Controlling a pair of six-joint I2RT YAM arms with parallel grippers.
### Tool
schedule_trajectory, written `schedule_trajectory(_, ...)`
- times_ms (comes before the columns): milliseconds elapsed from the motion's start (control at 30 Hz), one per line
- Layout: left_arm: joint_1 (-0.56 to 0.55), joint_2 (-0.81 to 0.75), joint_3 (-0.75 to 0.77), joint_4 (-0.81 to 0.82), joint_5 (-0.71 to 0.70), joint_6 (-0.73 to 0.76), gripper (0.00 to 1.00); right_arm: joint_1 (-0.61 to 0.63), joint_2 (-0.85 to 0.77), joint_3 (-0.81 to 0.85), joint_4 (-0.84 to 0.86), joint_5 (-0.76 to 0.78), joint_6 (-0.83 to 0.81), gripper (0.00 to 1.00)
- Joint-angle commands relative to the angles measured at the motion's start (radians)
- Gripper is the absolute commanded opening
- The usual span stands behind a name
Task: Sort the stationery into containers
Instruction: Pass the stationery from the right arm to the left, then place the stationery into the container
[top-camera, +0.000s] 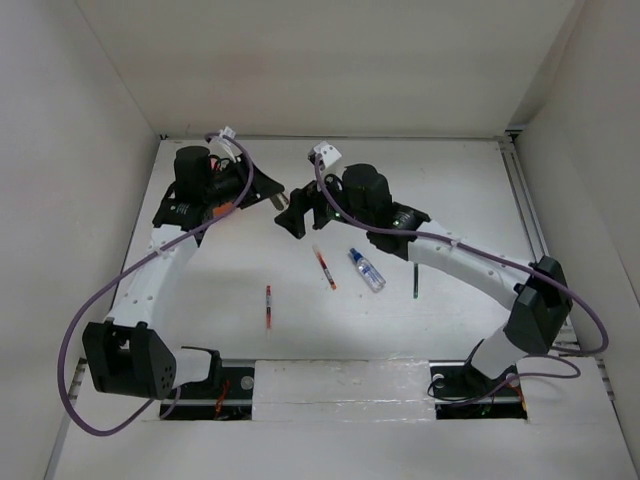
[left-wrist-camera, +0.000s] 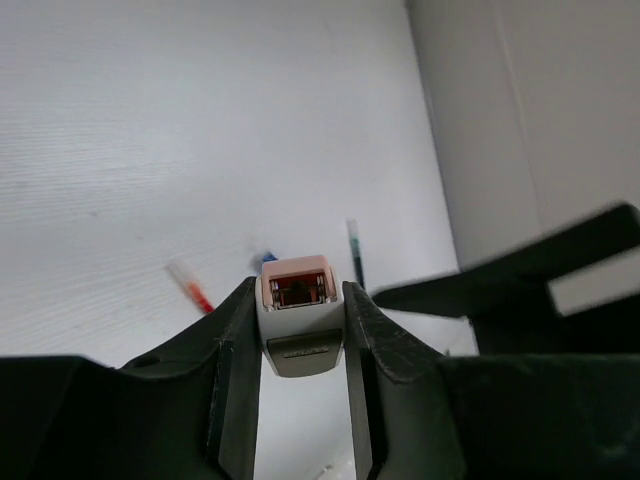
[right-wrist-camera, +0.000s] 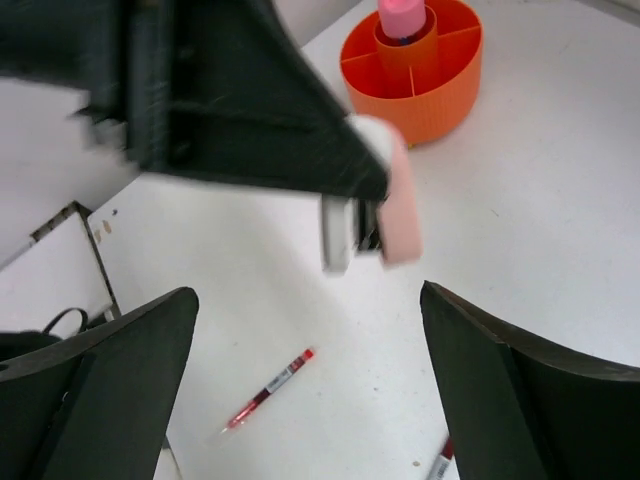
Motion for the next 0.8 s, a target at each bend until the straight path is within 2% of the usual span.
schedule_trajectory(0, 0.015, 0.000, 0.098, -0.035, -0.187, 0.062, 0.00, 0.023, -0.104, -0.025, 0.077, 0.047, -0.010, 1.00)
schedule_trajectory(167, 0.036, 0.054, 0.225, -0.171, -0.437, 0.133, 0.00, -0.006, -0.234, -0.172, 0.051, 0.113, -0.021, 1.00)
schedule_trajectory(300, 0.153, 0.086, 0.240, -0.109, -0.454, 0.191, 0.00, -0.028, -0.339, -0.280, 0.051, 0.095, -0.021, 1.00)
schedule_trajectory(333, 0.174, 0.086, 0.228, -0.098, -0.546, 0.191, 0.00, -0.037, -0.357, -0.295, 0.042, 0.095, -0.021, 1.00)
schedule_trajectory(433, 0.247, 0.139, 0.273, -0.087, -0.615, 0.240, 0.00, -0.037, -0.423, -0.357, 0.042, 0.073, -0.021, 1.00)
schedule_trajectory(567, 0.257, 0.219, 0.342, -0.052, -0.747, 0.323, 0.00, -0.037, -0.485, -0.415, 0.042, 0.035, -0.021, 1.00)
schedule_trajectory(633, 0.276, 0.262, 0.369, -0.013, -0.774, 0.351, 0.00, -0.037, -0.517, -0.444, 0.042, 0.010, -0.021, 1.00)
schedule_trajectory(767, 0.337, 0.314, 0.382, 0.081, -0.706, 0.383, 0.00, -0.037, -0.587, -0.472, 0.021, 0.001, -0.021, 1.00)
